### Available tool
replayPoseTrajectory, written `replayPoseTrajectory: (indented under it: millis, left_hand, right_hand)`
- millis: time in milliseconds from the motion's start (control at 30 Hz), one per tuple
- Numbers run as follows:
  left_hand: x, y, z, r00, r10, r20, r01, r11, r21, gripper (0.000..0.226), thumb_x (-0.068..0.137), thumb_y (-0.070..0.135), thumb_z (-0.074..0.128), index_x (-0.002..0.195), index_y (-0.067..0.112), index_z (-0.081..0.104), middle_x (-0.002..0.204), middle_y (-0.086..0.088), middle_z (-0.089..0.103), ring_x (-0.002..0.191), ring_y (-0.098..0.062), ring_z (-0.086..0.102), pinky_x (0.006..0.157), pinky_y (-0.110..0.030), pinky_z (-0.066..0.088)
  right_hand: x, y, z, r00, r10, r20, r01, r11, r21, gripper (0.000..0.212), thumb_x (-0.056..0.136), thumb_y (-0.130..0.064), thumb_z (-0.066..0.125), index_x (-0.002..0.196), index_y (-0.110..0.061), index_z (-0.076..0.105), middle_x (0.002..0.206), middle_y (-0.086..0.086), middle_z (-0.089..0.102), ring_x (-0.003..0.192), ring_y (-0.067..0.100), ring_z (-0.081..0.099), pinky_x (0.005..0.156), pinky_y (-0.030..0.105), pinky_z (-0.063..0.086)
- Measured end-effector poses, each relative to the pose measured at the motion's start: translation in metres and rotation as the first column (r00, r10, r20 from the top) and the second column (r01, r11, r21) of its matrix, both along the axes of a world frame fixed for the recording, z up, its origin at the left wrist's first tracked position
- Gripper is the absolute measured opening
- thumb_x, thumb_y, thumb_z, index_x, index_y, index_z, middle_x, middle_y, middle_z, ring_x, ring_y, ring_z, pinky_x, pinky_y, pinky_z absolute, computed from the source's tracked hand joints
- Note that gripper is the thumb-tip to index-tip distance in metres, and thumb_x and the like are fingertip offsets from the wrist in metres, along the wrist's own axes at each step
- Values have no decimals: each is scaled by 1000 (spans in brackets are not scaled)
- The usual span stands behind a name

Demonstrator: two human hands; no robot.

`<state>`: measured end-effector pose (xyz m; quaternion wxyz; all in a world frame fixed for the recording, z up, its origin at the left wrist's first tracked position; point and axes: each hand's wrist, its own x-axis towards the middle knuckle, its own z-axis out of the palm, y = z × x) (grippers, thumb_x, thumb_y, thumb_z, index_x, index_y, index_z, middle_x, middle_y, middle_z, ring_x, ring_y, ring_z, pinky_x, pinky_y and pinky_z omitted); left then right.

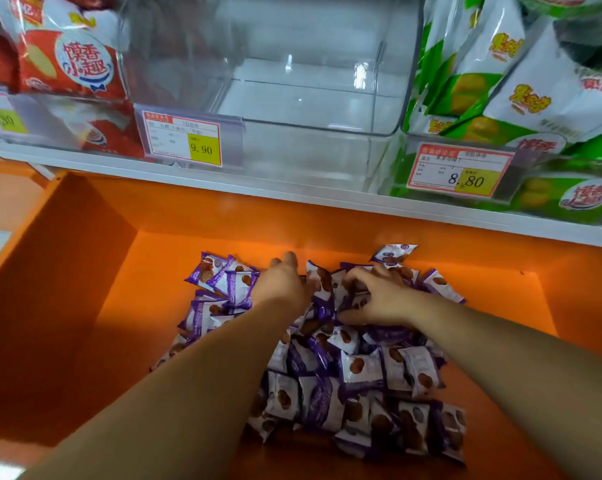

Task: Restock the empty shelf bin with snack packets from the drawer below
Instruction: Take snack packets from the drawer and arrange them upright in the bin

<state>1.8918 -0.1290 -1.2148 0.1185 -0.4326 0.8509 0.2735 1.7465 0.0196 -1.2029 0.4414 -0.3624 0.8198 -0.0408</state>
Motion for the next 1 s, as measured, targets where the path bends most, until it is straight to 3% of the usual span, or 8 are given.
replayPoseTrajectory:
  millis: [133, 300, 400, 500, 633, 767, 900, 1000]
  left_hand:
    - [-14, -6, -3, 990, 74, 123, -86, 991, 99, 88, 83, 67, 63, 153, 25, 30, 138, -6, 58, 112, -30, 65, 86, -40, 58]
    - [-40, -3, -15, 986, 125, 109, -149, 956, 255, 84, 82, 75, 53, 153, 34, 33, 141, -4, 59, 92, -27, 71, 73, -35, 61]
    - [-47, -4, -19, 989, 126, 74, -143, 938, 316, 60, 91, 64, 57, 138, 27, 51, 124, -7, 66, 88, -22, 68, 61, -30, 55]
    - [-37, -5, -26, 964, 267, -15, -227, 850, 476, 50, 84, 52, 75, 125, 28, 60, 118, -4, 68, 100, -22, 68, 86, -35, 59]
    - [-25, 1, -15, 920, 386, -63, -259, 723, 640, 48, 77, 36, 87, 117, 27, 63, 116, -4, 66, 99, -21, 66, 72, -28, 53]
    - [-19, 7, -4, 858, 503, -106, -299, 657, 692, 45, 71, 26, 93, 109, 24, 68, 111, -3, 69, 89, -16, 65, 61, -26, 52]
    - [-18, 8, -4, 808, 574, -136, -355, 658, 664, 37, 74, 36, 90, 101, 19, 70, 102, 0, 67, 91, -14, 61, 70, -25, 47]
    - [-22, 10, -3, 786, 601, -147, -390, 666, 636, 47, 70, 29, 93, 107, 18, 66, 111, 0, 65, 95, -15, 61, 71, -25, 49]
  right_hand:
    - [0, 1, 0, 949, -277, 148, 275, 961, 29, 91, 80, -76, 64, 154, -61, 13, 170, -1, -13, 156, 38, -5, 124, 58, 14]
    - [0, -8, -25, 860, -454, 232, 457, 888, 43, 103, 63, -87, 62, 151, -65, 14, 169, -2, -20, 155, 42, -8, 123, 63, 12]
    - [-1, -12, -29, 811, -498, 309, 521, 854, 9, 96, 70, -72, 71, 152, -60, 23, 169, 2, -12, 155, 42, 6, 124, 57, 20]
    - [-3, -11, -27, 808, -508, 298, 541, 840, -37, 92, 71, -58, 80, 150, -57, 34, 169, 3, 5, 151, 38, 22, 118, 44, 33]
    - [-6, -5, -23, 817, -482, 316, 527, 847, -70, 96, 67, -45, 87, 148, -56, 38, 165, -1, 22, 144, 30, 35, 106, 38, 43]
    - [-1, -2, -16, 803, -471, 366, 532, 842, -84, 70, 77, -34, 83, 138, -51, 52, 150, 0, 42, 125, 23, 48, 90, 33, 45]
    - [-2, 0, -6, 774, -494, 396, 575, 810, -112, 43, 87, -30, 74, 127, -44, 62, 123, -4, 58, 100, 11, 55, 76, 27, 46]
    - [-4, 3, -8, 756, -518, 400, 599, 794, -103, 38, 87, -23, 76, 119, -41, 65, 114, -5, 63, 99, 14, 60, 81, 33, 55]
